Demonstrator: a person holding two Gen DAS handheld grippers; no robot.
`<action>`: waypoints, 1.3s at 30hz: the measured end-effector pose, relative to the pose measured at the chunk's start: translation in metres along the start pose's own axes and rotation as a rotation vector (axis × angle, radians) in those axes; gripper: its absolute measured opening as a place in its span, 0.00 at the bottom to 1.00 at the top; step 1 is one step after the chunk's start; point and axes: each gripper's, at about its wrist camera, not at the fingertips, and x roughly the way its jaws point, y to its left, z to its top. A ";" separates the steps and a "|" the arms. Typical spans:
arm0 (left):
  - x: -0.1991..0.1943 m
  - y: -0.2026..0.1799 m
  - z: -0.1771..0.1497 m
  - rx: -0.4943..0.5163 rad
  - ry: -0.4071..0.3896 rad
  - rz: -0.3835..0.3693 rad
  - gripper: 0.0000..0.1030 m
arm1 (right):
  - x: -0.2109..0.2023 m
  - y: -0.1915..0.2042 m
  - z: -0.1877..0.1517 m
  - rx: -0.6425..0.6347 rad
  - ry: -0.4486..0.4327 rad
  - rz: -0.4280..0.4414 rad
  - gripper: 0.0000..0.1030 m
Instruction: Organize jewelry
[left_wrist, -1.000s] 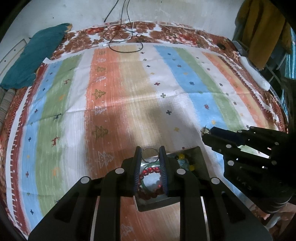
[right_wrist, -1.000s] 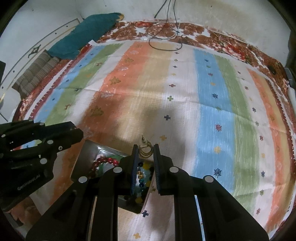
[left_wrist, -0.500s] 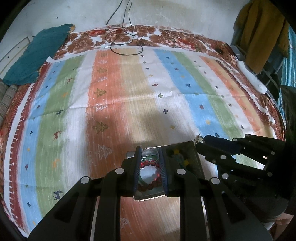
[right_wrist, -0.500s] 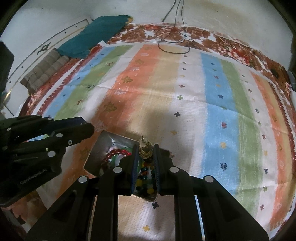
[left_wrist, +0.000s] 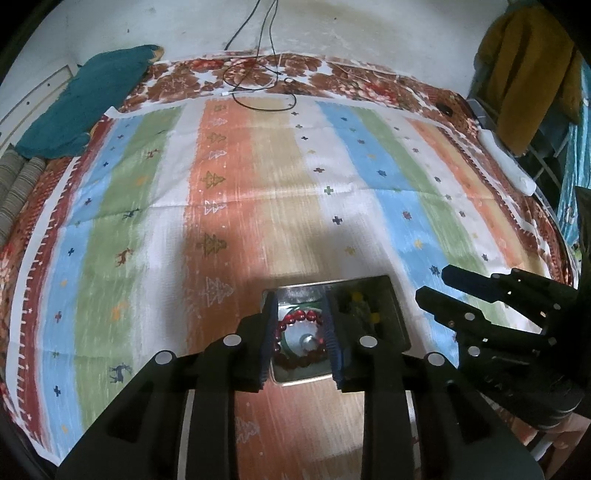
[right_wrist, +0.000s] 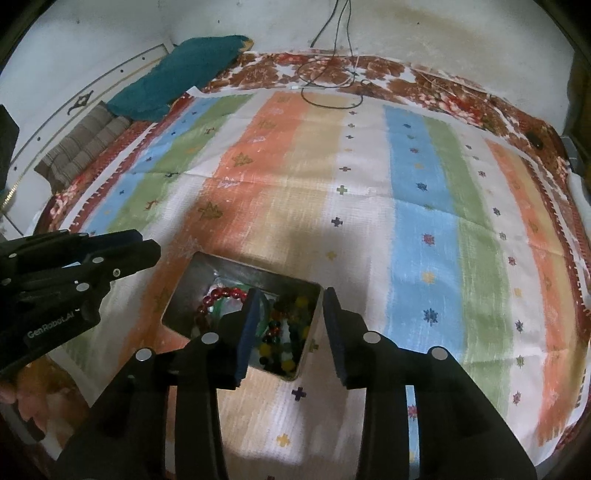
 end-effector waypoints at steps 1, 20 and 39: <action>-0.002 0.000 -0.002 0.001 -0.002 -0.002 0.27 | -0.003 0.000 -0.003 0.003 -0.005 0.002 0.38; -0.035 -0.008 -0.040 0.039 -0.027 -0.027 0.54 | -0.047 0.015 -0.041 -0.018 -0.102 0.008 0.52; -0.060 -0.011 -0.074 0.072 -0.093 -0.009 0.78 | -0.071 0.018 -0.069 -0.011 -0.165 0.030 0.75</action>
